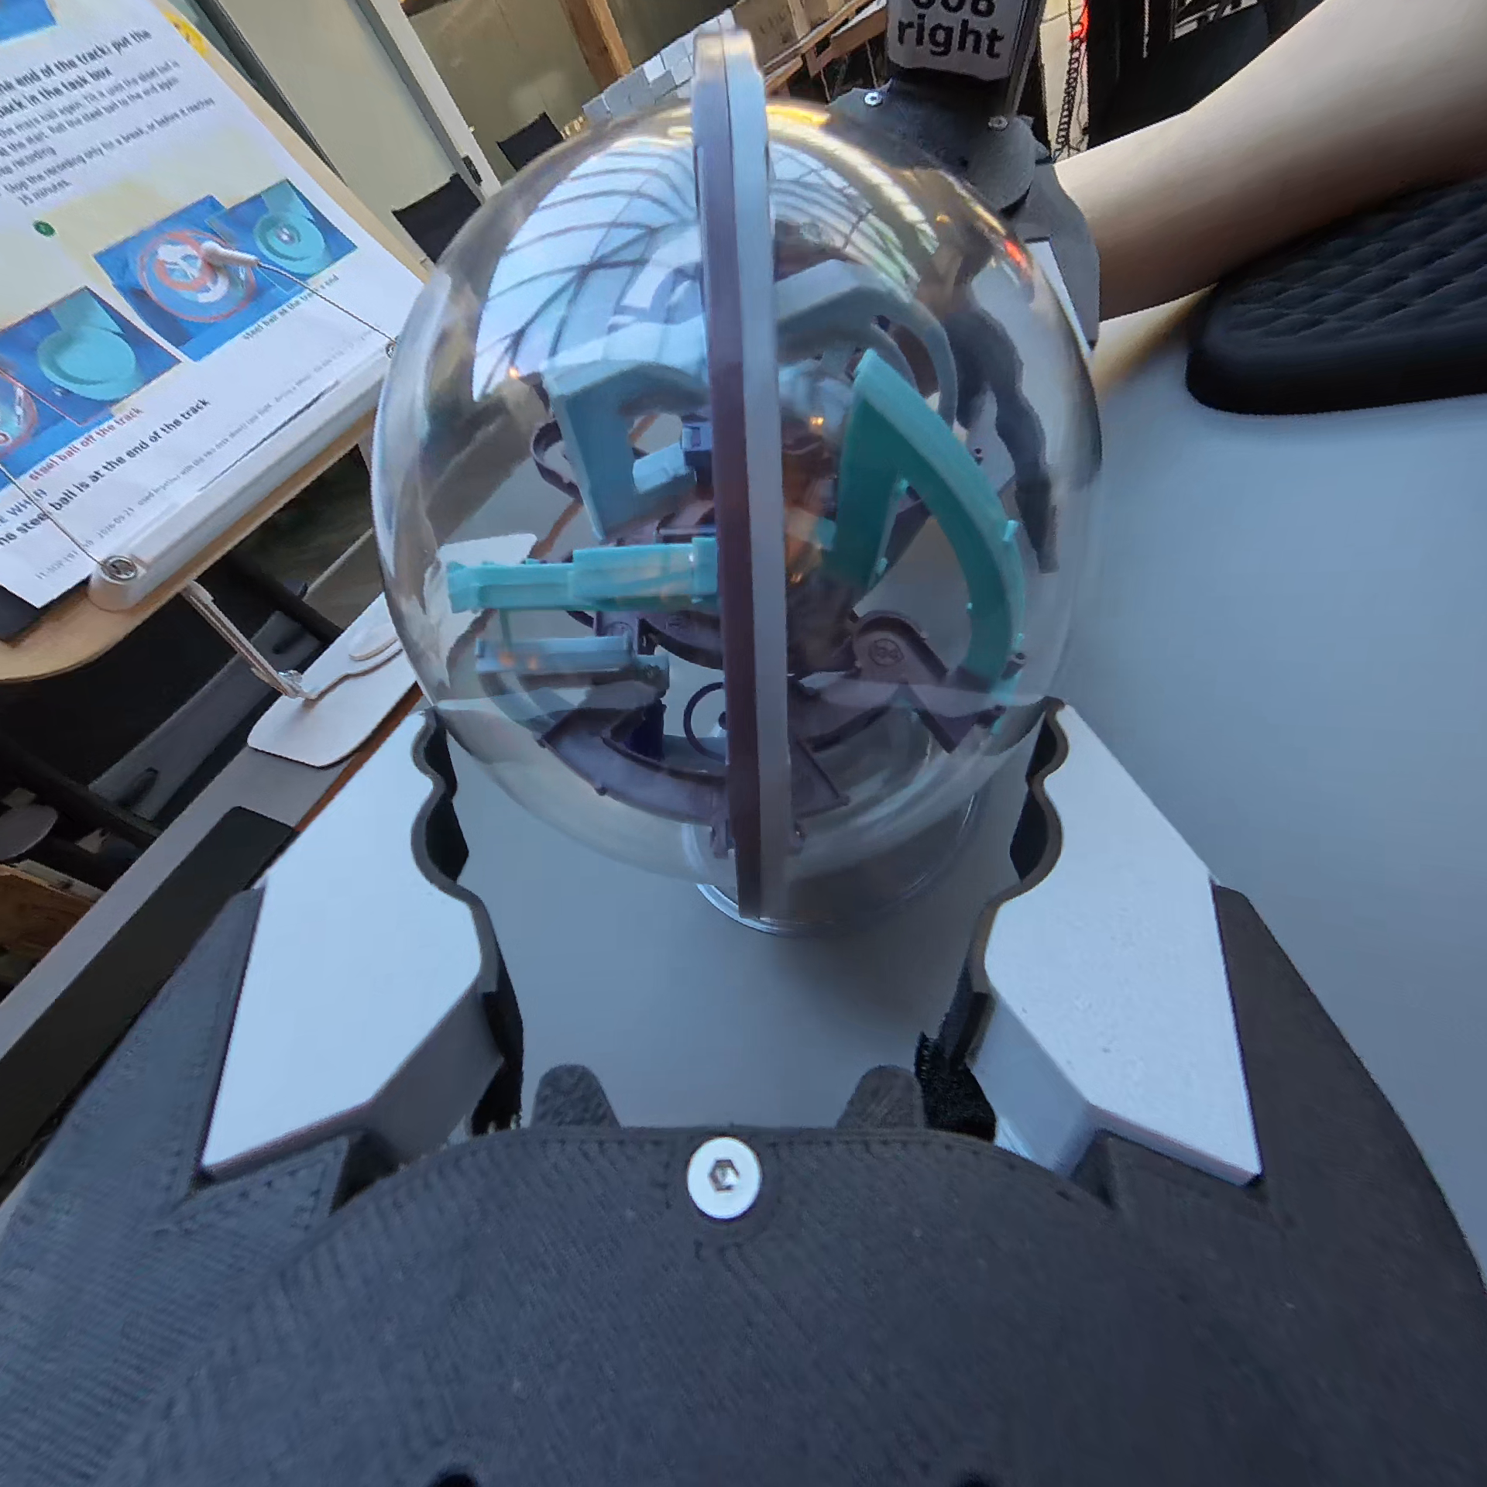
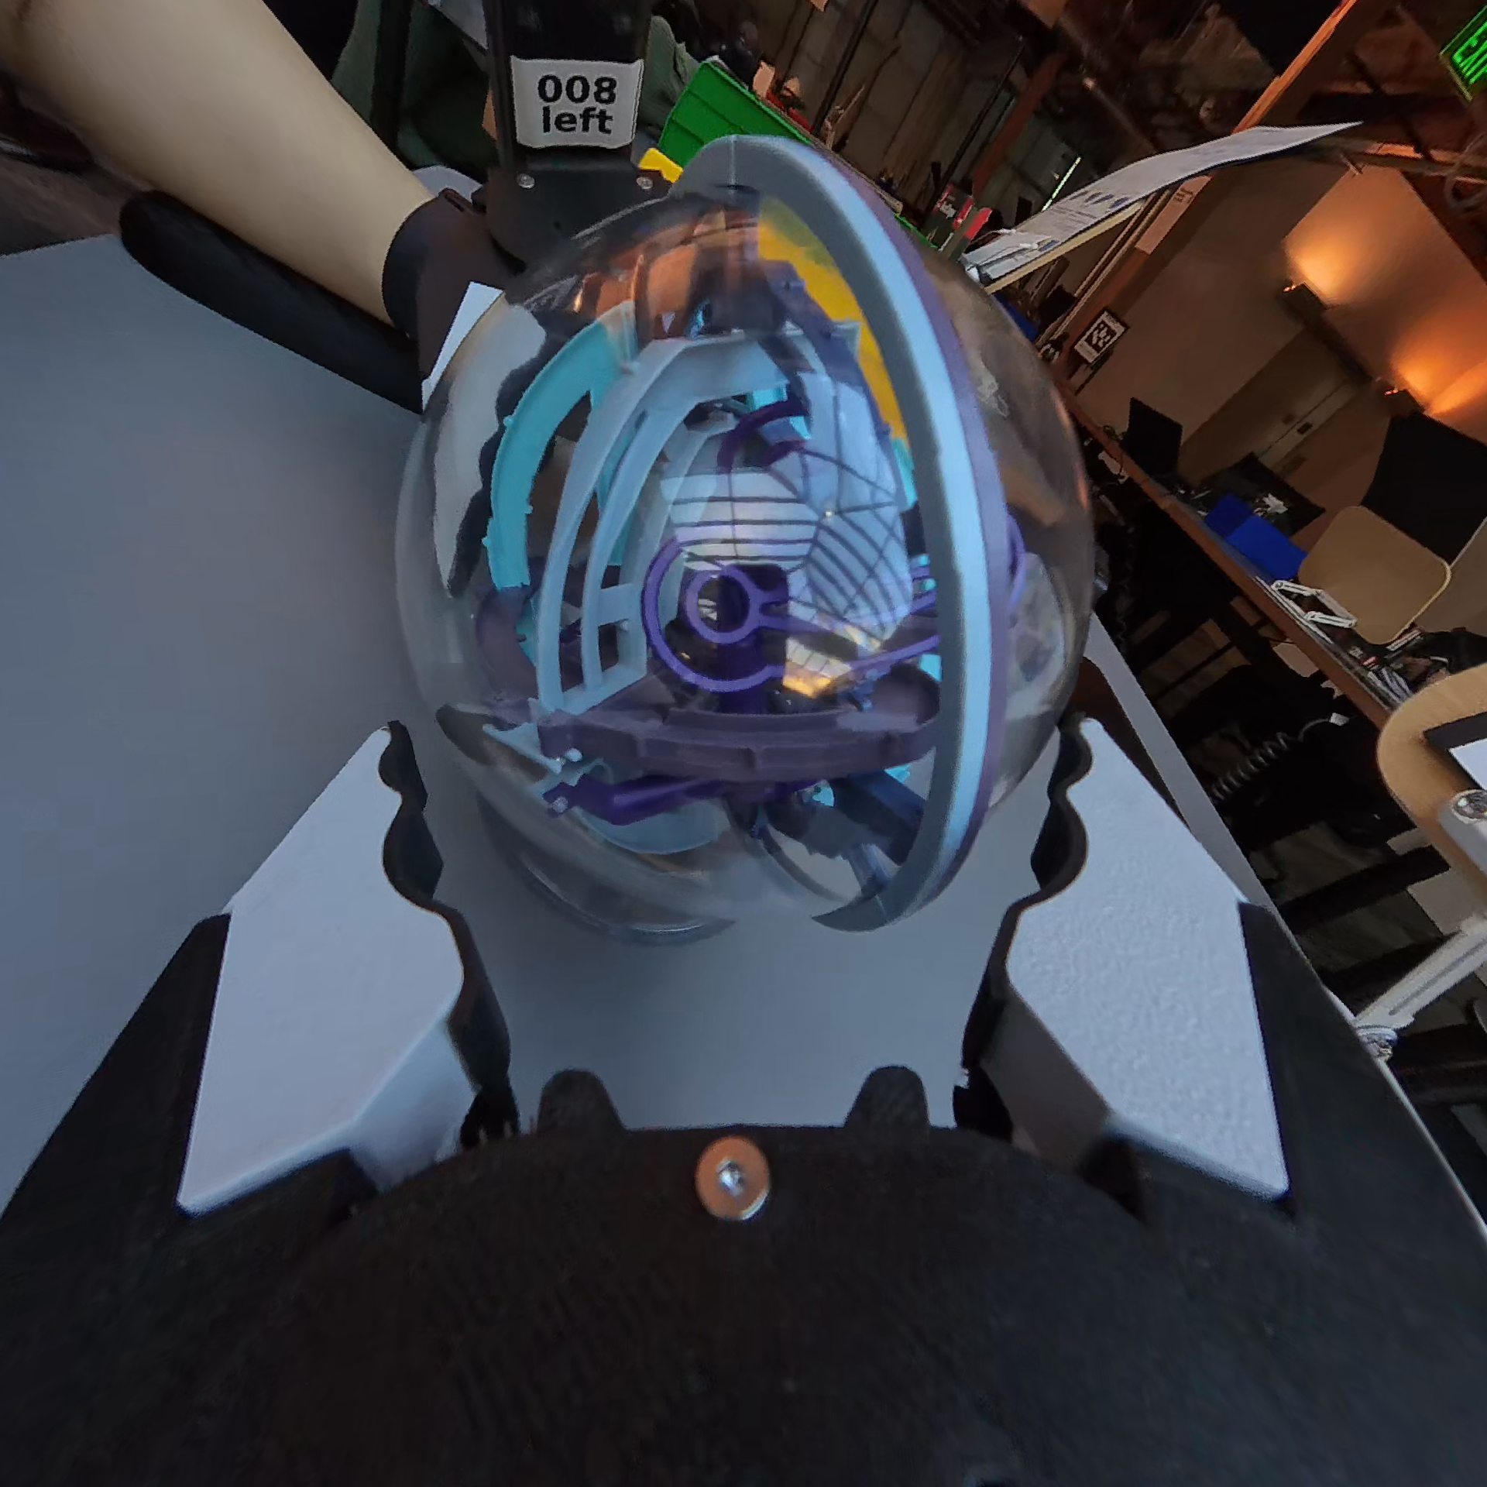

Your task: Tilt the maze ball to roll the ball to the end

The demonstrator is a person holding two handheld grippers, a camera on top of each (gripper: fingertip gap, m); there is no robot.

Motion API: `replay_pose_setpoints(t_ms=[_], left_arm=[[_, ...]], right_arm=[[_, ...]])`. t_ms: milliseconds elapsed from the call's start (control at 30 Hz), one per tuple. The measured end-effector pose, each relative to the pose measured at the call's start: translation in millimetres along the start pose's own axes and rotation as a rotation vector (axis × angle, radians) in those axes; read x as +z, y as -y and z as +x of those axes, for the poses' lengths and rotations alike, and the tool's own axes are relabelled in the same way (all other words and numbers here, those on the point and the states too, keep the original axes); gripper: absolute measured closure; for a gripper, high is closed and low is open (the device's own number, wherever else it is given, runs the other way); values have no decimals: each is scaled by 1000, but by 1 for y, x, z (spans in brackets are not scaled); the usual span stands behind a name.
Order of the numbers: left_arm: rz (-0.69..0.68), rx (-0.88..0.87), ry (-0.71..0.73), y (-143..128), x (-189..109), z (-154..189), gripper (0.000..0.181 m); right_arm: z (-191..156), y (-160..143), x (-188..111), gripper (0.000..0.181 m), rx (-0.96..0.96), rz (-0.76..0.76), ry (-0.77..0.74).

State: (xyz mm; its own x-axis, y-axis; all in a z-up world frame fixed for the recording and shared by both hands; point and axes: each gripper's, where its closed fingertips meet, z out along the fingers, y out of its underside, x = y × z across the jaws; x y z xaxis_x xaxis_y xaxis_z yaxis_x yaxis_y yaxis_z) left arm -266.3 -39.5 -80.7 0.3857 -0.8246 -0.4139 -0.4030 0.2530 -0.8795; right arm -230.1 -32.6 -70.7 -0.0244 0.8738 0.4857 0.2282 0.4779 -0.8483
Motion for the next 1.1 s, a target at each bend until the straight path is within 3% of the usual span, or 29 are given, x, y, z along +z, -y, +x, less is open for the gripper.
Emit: replay_pose_setpoints(t_ms=[700,900,1100], left_arm=[[-39,-48,-19,-8,21,-5,28],[31,-3,9,22,10,-9,28],[105,85,16,77,-7,-22,28]], right_arm=[[10,-2,5,33,101,15,-45],[14,20,-1,33,80,30,-48],[28,59,-11,33,76,75,-77]])
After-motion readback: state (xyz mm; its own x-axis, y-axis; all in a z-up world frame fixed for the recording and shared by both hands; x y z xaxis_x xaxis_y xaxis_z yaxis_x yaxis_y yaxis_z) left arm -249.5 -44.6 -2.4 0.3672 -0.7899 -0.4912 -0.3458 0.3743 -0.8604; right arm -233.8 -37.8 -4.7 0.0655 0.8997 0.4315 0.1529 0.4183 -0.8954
